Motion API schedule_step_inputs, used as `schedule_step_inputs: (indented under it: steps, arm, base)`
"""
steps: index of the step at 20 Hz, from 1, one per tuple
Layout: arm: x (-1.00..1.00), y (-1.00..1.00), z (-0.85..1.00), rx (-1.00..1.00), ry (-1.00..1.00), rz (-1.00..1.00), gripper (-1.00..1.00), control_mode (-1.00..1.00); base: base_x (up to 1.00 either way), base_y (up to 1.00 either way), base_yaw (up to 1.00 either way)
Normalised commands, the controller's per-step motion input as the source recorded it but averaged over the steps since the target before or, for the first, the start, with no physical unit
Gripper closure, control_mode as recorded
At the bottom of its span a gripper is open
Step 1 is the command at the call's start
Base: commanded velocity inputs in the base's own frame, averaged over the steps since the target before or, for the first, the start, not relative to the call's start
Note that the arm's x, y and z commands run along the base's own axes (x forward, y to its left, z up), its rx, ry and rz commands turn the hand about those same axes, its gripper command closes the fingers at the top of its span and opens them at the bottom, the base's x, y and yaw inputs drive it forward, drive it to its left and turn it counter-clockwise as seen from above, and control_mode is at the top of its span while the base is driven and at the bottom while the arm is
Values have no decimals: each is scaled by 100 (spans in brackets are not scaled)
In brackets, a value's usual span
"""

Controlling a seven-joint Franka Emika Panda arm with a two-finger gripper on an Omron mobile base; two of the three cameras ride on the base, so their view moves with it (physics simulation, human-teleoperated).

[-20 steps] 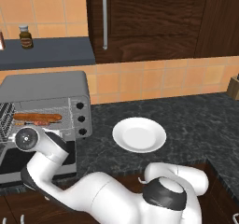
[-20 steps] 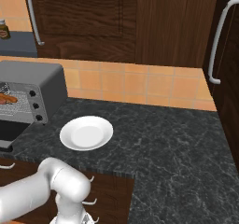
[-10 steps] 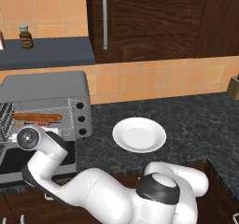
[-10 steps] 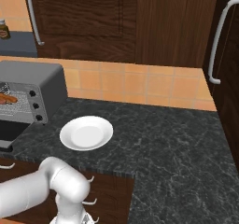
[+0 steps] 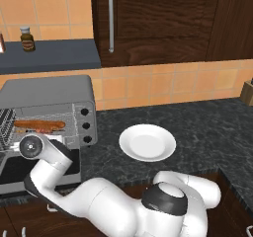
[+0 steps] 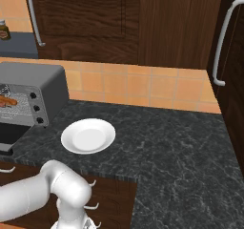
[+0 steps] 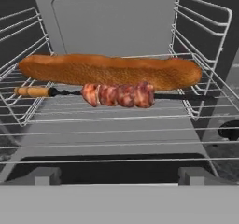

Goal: Pick up the kebab skewer and baguette bread, and place them inside the toaster oven. Close the toaster oven door and start by setting the timer.

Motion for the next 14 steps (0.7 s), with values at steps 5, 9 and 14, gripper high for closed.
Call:
schedule_step_inputs:
  steps: [5, 9, 14]
  arm:
    - [-26, 4, -10, -5, -4, 0, -100, -100]
    - [16, 0, -5, 0, -7, 0, -100, -100]
    - [8, 0, -11, 0, -4, 0, -100, -100]
  base:
    - [0, 0, 0]
    - [0, 0, 0]
    - [0, 0, 0]
